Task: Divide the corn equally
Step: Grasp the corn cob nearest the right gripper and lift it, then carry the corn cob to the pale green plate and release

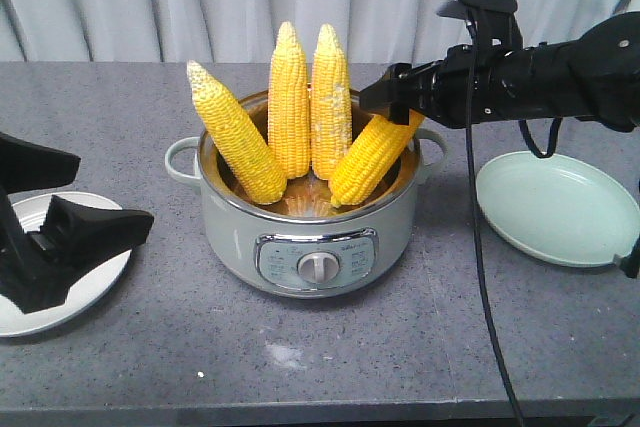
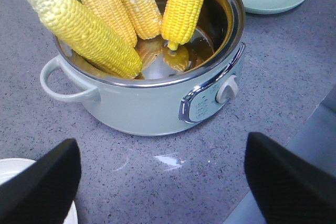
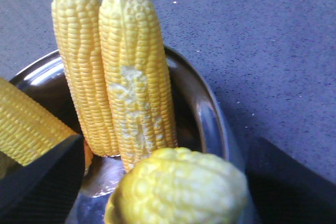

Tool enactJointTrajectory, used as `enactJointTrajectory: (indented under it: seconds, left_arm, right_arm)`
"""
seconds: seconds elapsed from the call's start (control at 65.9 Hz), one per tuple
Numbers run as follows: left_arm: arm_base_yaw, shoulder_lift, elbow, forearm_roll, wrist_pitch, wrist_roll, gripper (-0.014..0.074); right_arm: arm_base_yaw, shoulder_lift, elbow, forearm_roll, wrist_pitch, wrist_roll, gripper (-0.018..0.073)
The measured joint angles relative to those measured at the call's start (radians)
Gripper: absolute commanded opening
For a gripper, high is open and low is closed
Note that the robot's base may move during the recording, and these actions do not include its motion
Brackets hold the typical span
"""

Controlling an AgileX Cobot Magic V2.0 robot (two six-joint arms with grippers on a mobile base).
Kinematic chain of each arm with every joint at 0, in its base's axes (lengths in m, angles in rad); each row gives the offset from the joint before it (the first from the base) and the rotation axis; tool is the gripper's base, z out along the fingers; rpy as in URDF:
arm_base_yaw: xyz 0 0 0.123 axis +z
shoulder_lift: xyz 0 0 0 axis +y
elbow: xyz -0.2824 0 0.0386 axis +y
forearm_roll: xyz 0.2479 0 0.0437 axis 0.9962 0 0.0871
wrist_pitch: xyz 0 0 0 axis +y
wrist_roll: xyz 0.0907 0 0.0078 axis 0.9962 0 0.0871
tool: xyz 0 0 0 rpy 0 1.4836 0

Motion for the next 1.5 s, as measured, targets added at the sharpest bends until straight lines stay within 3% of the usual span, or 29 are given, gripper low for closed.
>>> enactJointTrajectory:
  seconds: [0.212,0.44,0.546,1.031,1.183,1.502]
  left_arm:
    - [0.000,0.000,0.000,0.000,-0.011,0.001,0.0593]
    - [0.000,0.000,0.000,0.000,-0.012,0.003,0.0593]
    - [-0.001,0.000,0.000,0.000,-0.012,0.003,0.0593]
    - [-0.001,0.000,0.000,0.000,-0.012,0.003,0.0593]
    - [-0.001,0.000,0.000,0.000,-0.012,0.003,0.0593]
    - [-0.001,0.000,0.000,0.000,-0.012,0.003,0.0593]
  right_arm:
    - [0.000,0.016,-0.002,0.129,0.060,-0.126,0.0516]
    - [0.000,0.019,-0.002,0.144,0.084,-0.146,0.0269]
    - [0.000,0.019,-0.002,0.144,0.110,-0.147,0.0194]
    - [0.000,-0.114,-0.013,0.117,0.093,-0.164,0.0205]
    - [0.000,-0.181,-0.110,-0.031,0.121,-0.049,0.0211]
    - [0.000,-0.193,-0.358,-0.716,0.399,0.482,0.0228]
